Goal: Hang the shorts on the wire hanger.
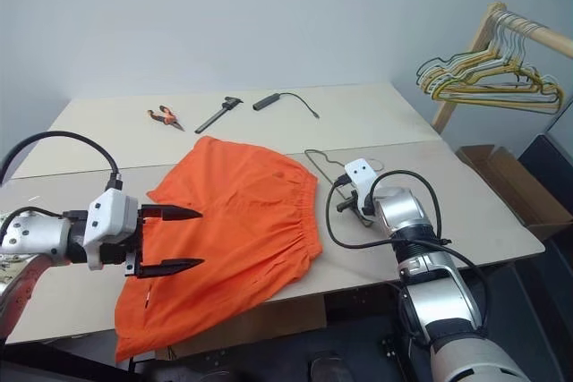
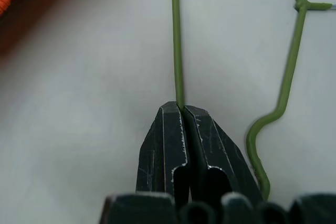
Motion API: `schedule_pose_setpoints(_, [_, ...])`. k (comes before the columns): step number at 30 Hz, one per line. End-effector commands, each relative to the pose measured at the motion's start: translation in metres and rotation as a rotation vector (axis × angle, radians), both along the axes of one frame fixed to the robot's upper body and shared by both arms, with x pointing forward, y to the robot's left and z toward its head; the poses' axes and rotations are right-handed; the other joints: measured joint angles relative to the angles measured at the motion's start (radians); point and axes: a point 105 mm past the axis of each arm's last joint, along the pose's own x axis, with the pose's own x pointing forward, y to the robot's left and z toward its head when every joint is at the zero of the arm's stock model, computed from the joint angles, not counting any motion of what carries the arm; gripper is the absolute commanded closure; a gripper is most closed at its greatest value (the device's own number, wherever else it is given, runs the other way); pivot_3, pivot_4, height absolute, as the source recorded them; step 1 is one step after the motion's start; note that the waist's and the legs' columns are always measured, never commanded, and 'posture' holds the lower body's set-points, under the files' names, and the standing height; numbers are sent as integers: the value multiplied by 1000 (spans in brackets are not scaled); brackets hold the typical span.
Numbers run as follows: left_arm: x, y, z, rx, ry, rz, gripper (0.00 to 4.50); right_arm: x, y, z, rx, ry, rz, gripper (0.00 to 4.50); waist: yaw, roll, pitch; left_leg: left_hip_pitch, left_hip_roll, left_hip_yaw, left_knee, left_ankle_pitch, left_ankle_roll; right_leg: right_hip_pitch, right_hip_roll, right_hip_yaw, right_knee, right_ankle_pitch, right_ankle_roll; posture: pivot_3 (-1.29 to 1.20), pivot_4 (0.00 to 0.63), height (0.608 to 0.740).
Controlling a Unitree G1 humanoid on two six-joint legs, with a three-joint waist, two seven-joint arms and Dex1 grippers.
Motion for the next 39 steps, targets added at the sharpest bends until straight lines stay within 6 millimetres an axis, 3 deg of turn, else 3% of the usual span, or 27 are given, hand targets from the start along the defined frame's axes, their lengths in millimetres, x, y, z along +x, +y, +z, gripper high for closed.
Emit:
schedule_pose_setpoints(1, [23,-3,17,-120,-51,130,498,15,-21,34,48,-178,-128,4483,8,1,1,0,0,0,0,0,0,1,0,0,-1,0,0,-11,0,740])
schedule_pose_setpoints(4, [44,-8,29,-314,-8,249,498,19,-21,76,118,-363,-126,4483,16,3,2,-4,-1,-1,0,0,0,-4,0,0,-1,1,1,-14,0,740])
schedule_pose_setpoints(9, [80,-17,38,-676,248,438,498,5,-1,117,169,-573,-20,4483,21,3,2,-11,0,-3,0,-1,-1,-11,0,1,0,2,3,-25,0,740])
schedule_pose_setpoints(16, [101,-43,68,-1088,426,391,498,-43,61,154,142,-949,311,4483,22,3,2,-11,-2,-3,2,-1,-2,-10,-1,3,-1,3,5,-42,0,740])
schedule_pose_setpoints(22, [99,-58,88,-1130,414,310,498,-79,106,163,221,-1061,483,4483,19,3,2,-10,-2,-3,2,-1,-3,-10,1,3,0,3,4,-58,0,740])
schedule_pose_setpoints(30, [101,-57,98,-1128,306,315,498,-93,122,153,192,-1065,582,4483,24,3,2,-9,-3,-2,2,-1,-3,-7,1,3,-4,4,3,-57,0,740])
schedule_pose_setpoints(34, [102,-56,98,-1135,303,334,1369,-90,122,150,168,-1061,576,4500,24,3,2,-9,-3,-2,2,-1,-3,-7,1,3,-4,4,3,-56,0,740])
schedule_pose_setpoints(39, [109,-54,95,-1140,303,379,3032,-89,123,148,155,-1069,580,4500,23,3,2,-9,-3,-2,2,-1,-3,-7,1,3,-4,4,3,-55,0,740])
